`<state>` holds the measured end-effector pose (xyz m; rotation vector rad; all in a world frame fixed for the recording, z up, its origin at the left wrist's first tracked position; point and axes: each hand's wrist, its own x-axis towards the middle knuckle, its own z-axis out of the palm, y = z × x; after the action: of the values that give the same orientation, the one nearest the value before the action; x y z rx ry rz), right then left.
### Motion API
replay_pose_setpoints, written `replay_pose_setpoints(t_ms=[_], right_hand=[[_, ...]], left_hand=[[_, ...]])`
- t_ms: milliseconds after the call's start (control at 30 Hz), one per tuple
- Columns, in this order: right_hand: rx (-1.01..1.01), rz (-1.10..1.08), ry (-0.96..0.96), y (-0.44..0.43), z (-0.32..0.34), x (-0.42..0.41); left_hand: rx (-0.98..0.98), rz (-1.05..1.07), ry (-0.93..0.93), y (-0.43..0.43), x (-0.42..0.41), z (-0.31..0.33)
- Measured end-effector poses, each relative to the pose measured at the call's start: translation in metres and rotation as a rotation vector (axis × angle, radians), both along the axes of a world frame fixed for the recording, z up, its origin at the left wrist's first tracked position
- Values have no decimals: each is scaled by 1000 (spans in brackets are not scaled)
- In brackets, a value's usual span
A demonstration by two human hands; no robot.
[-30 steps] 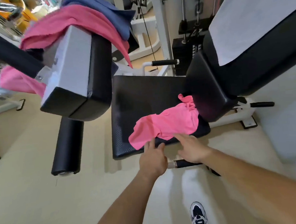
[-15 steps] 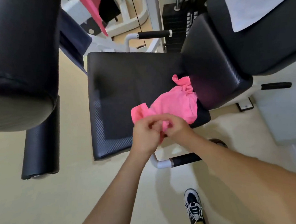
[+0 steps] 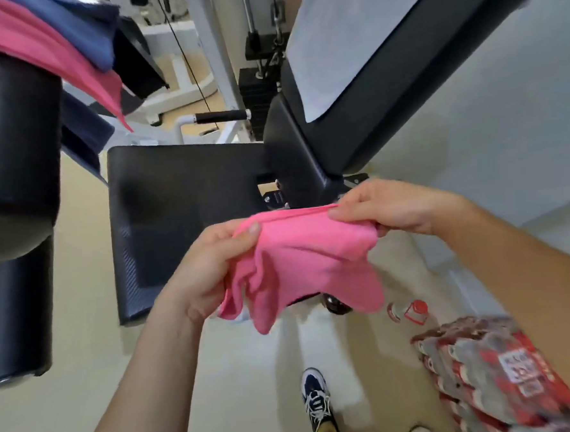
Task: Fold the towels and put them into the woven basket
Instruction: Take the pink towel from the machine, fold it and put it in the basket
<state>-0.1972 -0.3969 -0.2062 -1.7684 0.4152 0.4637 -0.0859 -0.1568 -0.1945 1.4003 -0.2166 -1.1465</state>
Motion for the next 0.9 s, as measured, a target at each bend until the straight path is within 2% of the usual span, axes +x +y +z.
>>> replay_pose_setpoints(t_ms=[67, 167, 267, 367, 467, 533, 600, 633, 667, 733, 800, 833, 900], right_hand=[[34, 56, 53, -10, 20, -39], [11, 68, 124, -28, 38, -104], [12, -28, 153, -53, 60, -175], [176, -189, 58, -72, 90, -248], [486, -454, -165, -78, 117, -319], [604, -569, -262, -71, 133, -341], [604, -694, -309, -63, 156, -370], [571, -756, -333, -59, 167, -385], [532, -821, -350, -57, 180, -400], [473, -941, -406, -61, 198, -431], [469, -994, -446, -65, 212, -461], [454, -967, -453, -66, 217, -477], [338, -841, -392, -65, 225, -508]], left_hand=[[-129, 85, 120, -25, -30, 30], [-181, 154, 227, -62, -76, 73], [-258, 147, 291, -90, -131, 109], [-364, 174, 335, -110, -185, 128], [-389, -65, 241, -129, -239, 136], [-288, -360, 13, -138, -261, 131], [-138, -755, -259, -148, -298, 136], [-77, -879, -364, -151, -315, 138], [-55, -907, -430, -154, -329, 140], [-89, -772, -334, -160, -351, 144], [-178, -512, -80, -168, -365, 145], [-208, -395, 30, -172, -373, 148], [-255, -257, 132, -180, -391, 156]])
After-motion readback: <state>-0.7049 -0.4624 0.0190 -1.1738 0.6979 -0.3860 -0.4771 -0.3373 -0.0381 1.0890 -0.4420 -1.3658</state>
